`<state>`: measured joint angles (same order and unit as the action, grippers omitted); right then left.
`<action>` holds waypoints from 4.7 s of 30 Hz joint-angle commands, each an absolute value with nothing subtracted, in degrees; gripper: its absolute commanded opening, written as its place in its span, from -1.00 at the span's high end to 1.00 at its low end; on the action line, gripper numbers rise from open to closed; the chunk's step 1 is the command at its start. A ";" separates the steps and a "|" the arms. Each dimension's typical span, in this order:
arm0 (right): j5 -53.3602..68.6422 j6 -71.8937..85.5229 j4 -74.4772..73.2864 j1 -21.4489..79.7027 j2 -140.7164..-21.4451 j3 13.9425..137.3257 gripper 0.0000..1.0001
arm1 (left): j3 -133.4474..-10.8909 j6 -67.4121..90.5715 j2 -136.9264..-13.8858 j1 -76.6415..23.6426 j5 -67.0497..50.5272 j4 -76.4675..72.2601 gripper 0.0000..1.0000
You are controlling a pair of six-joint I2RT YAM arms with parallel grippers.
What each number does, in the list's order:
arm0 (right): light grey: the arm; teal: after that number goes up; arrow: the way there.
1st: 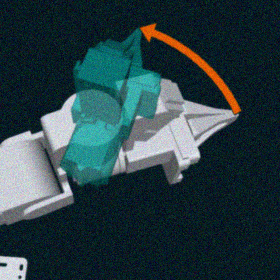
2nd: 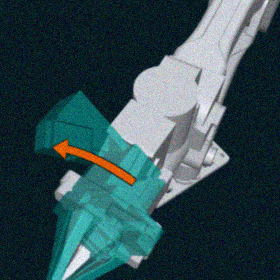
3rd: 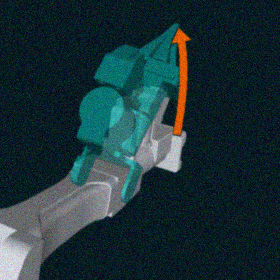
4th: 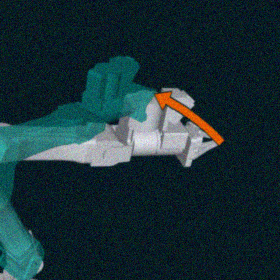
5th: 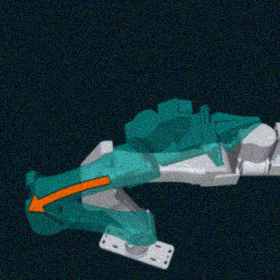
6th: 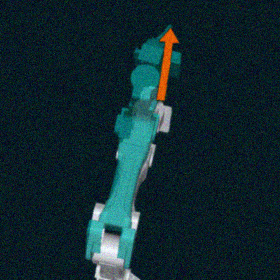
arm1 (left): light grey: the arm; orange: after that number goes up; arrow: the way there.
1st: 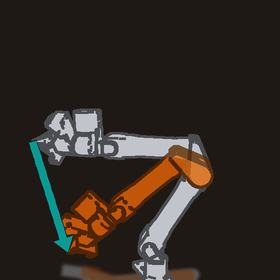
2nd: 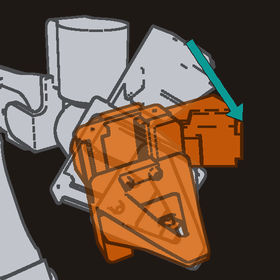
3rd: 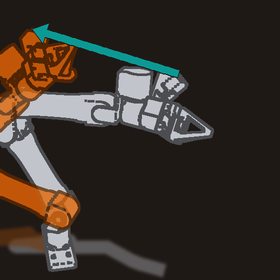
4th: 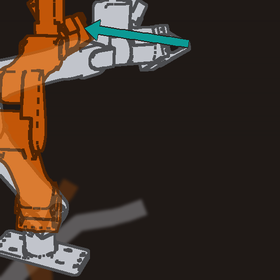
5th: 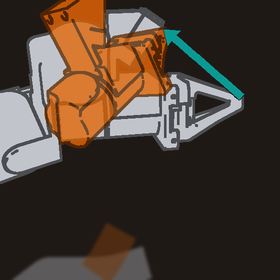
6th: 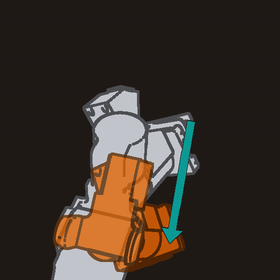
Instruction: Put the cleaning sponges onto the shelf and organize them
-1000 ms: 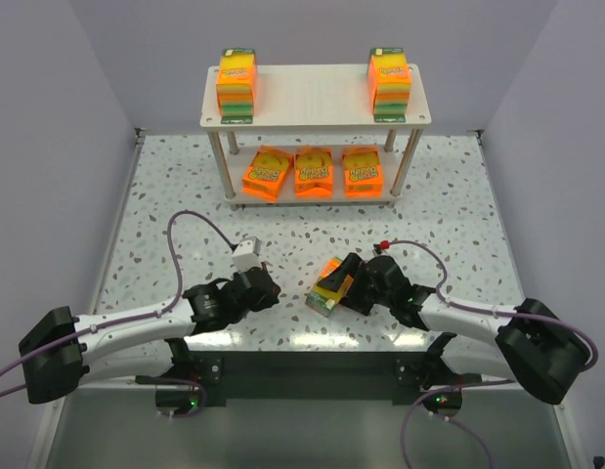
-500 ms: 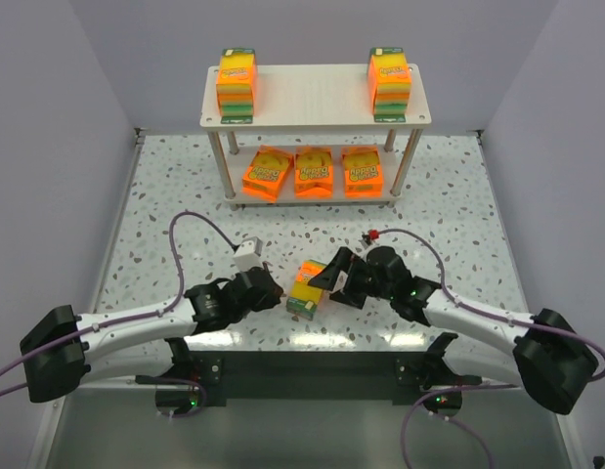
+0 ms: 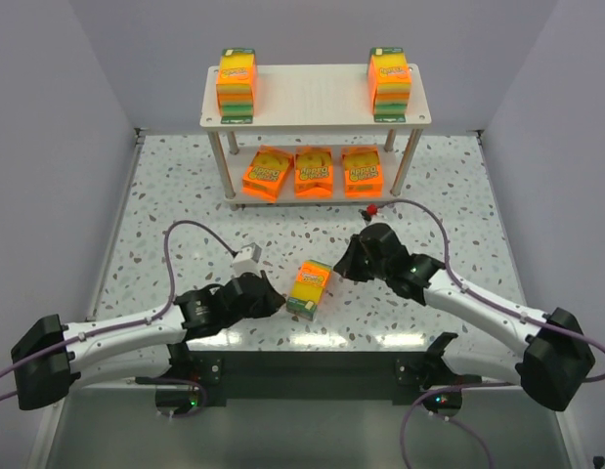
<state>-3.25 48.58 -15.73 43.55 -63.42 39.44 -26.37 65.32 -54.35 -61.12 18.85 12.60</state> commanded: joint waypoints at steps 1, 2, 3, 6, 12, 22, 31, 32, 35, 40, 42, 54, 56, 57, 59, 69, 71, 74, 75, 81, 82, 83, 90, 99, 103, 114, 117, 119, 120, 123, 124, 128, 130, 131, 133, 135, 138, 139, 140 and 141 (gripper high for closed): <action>-8.00 40.44 -17.49 42.54 -67.31 44.55 1.00 | -23.74 67.32 -53.00 -62.84 14.42 12.31 1.00; -8.09 38.69 -17.14 41.93 -68.28 45.34 1.00 | -23.21 67.93 -52.82 -64.23 13.89 12.13 1.00; -7.91 37.89 -15.92 41.58 -70.12 45.87 1.00 | -23.20 68.29 -53.08 -64.94 13.97 12.56 1.00; -5.64 35.08 -13.89 40.08 -73.99 48.07 1.00 | -23.12 69.43 -54.31 -67.49 14.24 11.69 1.00; -0.18 30.68 -10.81 38.94 -83.05 51.24 1.00 | -25.13 68.82 -62.21 -69.08 13.27 4.32 1.00; 14.14 27.42 -4.66 37.44 -88.86 48.61 1.00 | -29.44 67.50 -65.84 -68.99 20.55 7.37 1.00; 21.01 29.88 -3.51 37.44 -81.13 40.17 1.00 | -29.97 59.51 -65.30 -59.95 22.59 8.27 1.00; 20.83 30.58 -4.04 37.44 -80.25 39.47 1.00 | -29.97 58.81 -65.56 -59.07 22.15 7.91 1.00; 20.83 31.90 -4.39 37.53 -76.12 36.74 1.00 | -30.93 56.09 -66.62 -57.04 22.85 7.47 1.00; 22.06 34.80 -5.27 38.40 -71.64 32.88 0.92 | -34.79 52.13 -70.30 -55.64 23.29 4.93 1.00; 22.15 36.29 -5.19 38.76 -69.27 31.13 0.83 | -35.59 50.98 -71.71 -55.46 22.94 2.03 1.00; 6.10 43.67 -17.74 38.94 -59.60 29.09 -0.62 | -42.80 46.06 -79.45 -51.51 20.22 -3.78 1.00; 2.39 46.48 -20.99 38.85 -57.49 29.18 -0.78 | -42.72 45.70 -78.67 -51.07 20.39 -3.08 1.00; 0.20 47.36 -21.96 38.85 -56.70 29.27 -0.88 | -42.54 45.79 -78.14 -50.89 20.30 -2.64 1.00; -0.78 49.47 -23.20 38.85 -54.41 29.00 -0.90 | -41.66 45.79 -76.12 -50.71 20.30 -1.85 1.00; 8.16 59.93 -13.19 38.85 -46.84 26.02 -0.78 | -35.07 47.55 -64.87 -50.80 19.95 1.92 1.00; 10.62 61.95 -10.22 38.85 -47.89 25.67 -0.76 | -34.80 47.20 -63.02 -50.71 22.13 3.59 1.00; 14.76 64.32 -8.27 39.02 -51.23 26.01 -0.69 | -34.63 46.32 -62.14 -50.54 25.39 5.18 1.00; 16.33 64.51 -7.57 39.02 -52.20 26.36 -0.68 | -34.54 46.14 -62.23 -50.36 25.57 4.92 1.00; 18.72 67.67 -4.05 39.99 -56.78 25.85 -0.61 | -34.45 43.33 -64.77 -46.85 21.27 1.23 1.00; 17.94 68.37 -3.78 40.43 -56.60 25.67 -0.60 | -34.45 43.42 -65.21 -46.76 21.01 0.97 1.00; 17.32 69.77 -2.65 40.69 -56.51 25.32 -0.58 | -34.37 43.42 -65.39 -46.58 20.57 0.79 1.00; 10.56 71.63 -0.26 41.22 -58.88 24.78 -0.58 | -33.05 44.65 -64.51 -46.49 19.51 0.88 1.00; 1.42 64.61 -1.32 40.78 -68.10 34.26 -0.64 | -31.56 45.79 -60.39 -46.49 19.78 3.34 1.00; 0.35 61.01 -1.75 39.03 -71.44 38.22 -0.64 | -29.80 47.45 -58.19 -46.49 18.99 3.78 1.00; 1.67 57.22 -11.07 37.18 -70.94 40.08 -0.59 | -27.42 49.31 -50.63 -46.41 21.44 9.22 1.00; 0.53 57.39 -14.93 37.18 -66.99 38.59 -0.58 | -27.42 49.48 -49.40 -46.49 21.71 10.19 1.00; 0.88 58.53 -14.60 37.18 -65.75 37.53 -0.54 | -27.42 49.92 -49.13 -46.49 21.88 10.63 1.00; 1.66 58.97 -13.89 37.26 -65.22 36.40 -0.51 | -27.33 49.92 -49.30 -46.49 21.97 10.72 1.00; 3.24 60.90 -11.08 37.79 -67.31 35.77 -0.44 | -27.33 50.10 -49.66 -46.41 22.15 10.55 1.00; 3.60 61.69 -10.38 37.97 -68.28 35.95 -0.43 | -27.33 50.10 -49.75 -46.41 22.15 10.89 1.00; 6.06 65.21 -3.27 38.58 -72.24 35.51 -0.36 | -27.42 50.45 -49.31 -46.49 21.80 11.60 1.00; 5.98 67.13 -1.33 39.20 -73.38 35.51 -0.34 | -27.25 50.89 -48.43 -46.49 21.80 12.21 1.00; 6.06 67.76 -0.19 39.37 -73.48 35.42 -0.31 | -27.16 51.15 -48.08 -46.49 21.80 12.48 1.00; 5.63 69.16 1.67 39.81 -73.74 35.42 -0.28 | -26.55 51.50 -46.94 -46.49 21.71 12.66 1.00; 4.05 69.78 1.50 39.90 -74.00 35.51 -0.24 | -26.02 51.77 -46.23 -46.41 21.53 12.57 1.00; 2.29 71.01 1.23 39.82 -75.14 35.33 -0.17 | -25.84 52.03 -46.23 -46.41 21.36 12.66 1.00; 2.02 71.19 1.23 39.81 -75.49 35.33 -0.16 | -25.75 52.12 -46.32 -46.41 21.36 12.66 1.00; 1.67 71.28 0.71 39.81 -76.63 35.59 -0.14 | -25.75 52.03 -46.32 -46.49 21.36 12.74 1.00; 1.41 71.37 0.53 39.81 -77.25 35.60 -0.14 | -25.93 52.03 -46.41 -46.49 21.36 12.92 1.00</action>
<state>3.88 69.28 -0.80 39.72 -75.16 35.64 -26.30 51.35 -46.81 -46.87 21.02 12.78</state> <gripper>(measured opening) 0.575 0.015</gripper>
